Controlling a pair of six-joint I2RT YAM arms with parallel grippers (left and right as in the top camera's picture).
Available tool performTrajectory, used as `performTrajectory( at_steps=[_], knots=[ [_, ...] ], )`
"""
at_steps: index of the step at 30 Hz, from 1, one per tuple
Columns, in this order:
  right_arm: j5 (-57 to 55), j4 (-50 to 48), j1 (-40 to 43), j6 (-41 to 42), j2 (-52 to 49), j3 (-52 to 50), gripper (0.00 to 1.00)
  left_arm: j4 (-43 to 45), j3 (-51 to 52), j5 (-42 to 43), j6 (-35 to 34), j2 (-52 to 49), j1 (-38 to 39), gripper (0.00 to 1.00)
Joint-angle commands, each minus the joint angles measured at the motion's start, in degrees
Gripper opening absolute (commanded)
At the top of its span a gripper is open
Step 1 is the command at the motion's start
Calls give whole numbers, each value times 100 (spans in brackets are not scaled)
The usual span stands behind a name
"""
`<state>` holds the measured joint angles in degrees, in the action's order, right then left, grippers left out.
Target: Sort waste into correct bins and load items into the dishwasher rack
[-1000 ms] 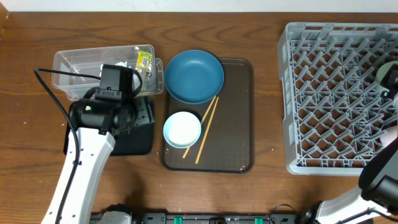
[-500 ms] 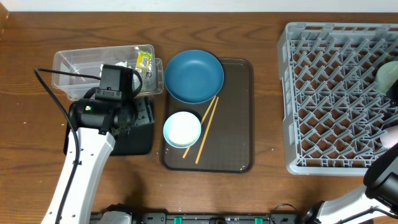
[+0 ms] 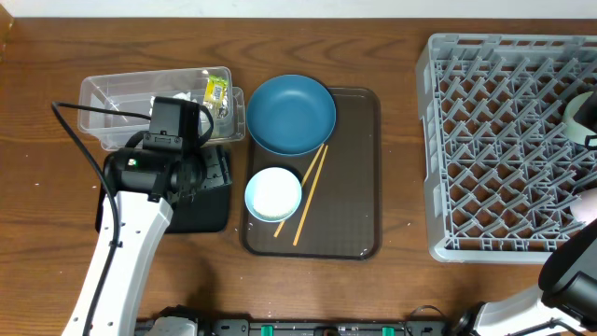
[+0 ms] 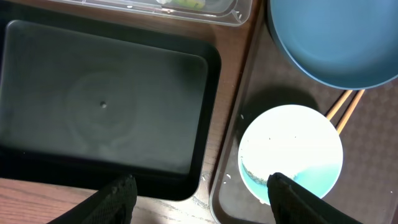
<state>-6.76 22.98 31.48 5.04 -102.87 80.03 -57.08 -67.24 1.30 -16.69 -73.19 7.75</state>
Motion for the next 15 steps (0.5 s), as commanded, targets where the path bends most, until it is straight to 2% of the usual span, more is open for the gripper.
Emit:
performTrajectory(
  at_steps=[1, 9, 15],
  knots=[
    [-15, 81, 0, 63, -295, 11, 2, -31, -70, -48, 4, 11, -22, 70],
    [-1661, 511, 138, 74, -374, 11, 1, -28, -70, -48, 4, 11, -22, 71],
    [-1598, 619, 181, 337, -306, 11, 2, -31, -70, -48, 4, 11, -22, 71]
  ],
)
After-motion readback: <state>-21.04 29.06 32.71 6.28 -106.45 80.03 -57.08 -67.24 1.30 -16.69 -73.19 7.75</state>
